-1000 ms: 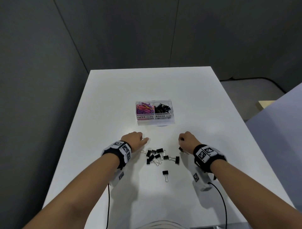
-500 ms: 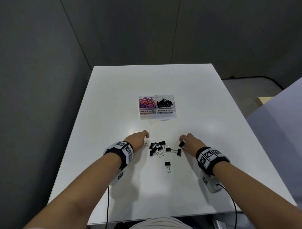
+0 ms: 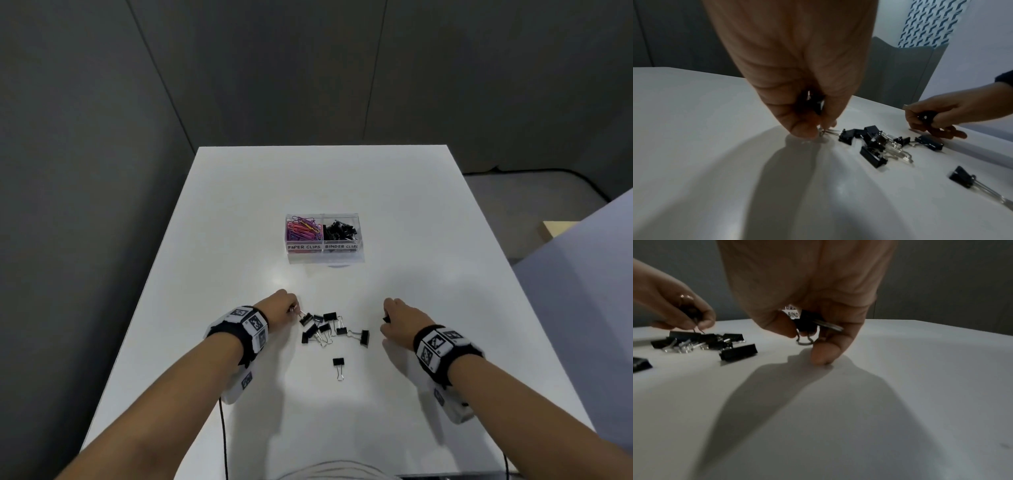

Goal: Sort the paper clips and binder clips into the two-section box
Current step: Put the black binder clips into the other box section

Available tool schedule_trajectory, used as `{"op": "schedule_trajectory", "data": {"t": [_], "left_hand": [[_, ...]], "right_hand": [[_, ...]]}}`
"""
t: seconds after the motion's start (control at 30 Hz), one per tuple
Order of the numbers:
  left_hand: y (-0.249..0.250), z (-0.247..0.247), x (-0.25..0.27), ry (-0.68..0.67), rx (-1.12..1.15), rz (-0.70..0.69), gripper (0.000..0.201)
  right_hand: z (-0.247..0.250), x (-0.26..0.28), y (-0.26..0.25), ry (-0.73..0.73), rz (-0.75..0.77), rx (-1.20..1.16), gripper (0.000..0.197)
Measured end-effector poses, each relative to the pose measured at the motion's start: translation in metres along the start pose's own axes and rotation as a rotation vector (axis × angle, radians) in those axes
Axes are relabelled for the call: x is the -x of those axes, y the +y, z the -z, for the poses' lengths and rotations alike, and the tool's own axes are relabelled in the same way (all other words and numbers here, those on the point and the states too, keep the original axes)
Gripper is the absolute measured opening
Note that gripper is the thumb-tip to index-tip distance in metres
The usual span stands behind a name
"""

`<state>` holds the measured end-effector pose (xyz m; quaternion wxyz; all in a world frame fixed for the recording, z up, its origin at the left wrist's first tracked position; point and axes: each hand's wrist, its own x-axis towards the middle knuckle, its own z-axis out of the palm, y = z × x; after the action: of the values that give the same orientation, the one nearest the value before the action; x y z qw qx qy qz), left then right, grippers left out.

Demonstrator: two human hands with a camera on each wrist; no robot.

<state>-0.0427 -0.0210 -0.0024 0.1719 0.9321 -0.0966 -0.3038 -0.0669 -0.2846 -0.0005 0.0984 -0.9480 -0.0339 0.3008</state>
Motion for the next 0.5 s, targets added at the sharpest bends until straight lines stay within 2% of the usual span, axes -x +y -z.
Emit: {"op": "schedule_trajectory", "data": {"t": [0.17,0.27,0.5], "left_hand": [[0.001,0.002,0.000,0.129,0.077,0.034,0.025],[0.001,0.005,0.001,0.153,0.092,0.042,0.027],[0.002,0.014,0.005,0.055,-0.004,0.031,0.033]], "right_hand": [[0.005,-0.006,-0.004,0.013,0.105,-0.041,0.006],[0.006,-0.004,-0.013,-0.025,0.126,-0.062,0.005],[0.004,-0.003,-0.029,-0.092,0.161,0.184,0.045]]}}
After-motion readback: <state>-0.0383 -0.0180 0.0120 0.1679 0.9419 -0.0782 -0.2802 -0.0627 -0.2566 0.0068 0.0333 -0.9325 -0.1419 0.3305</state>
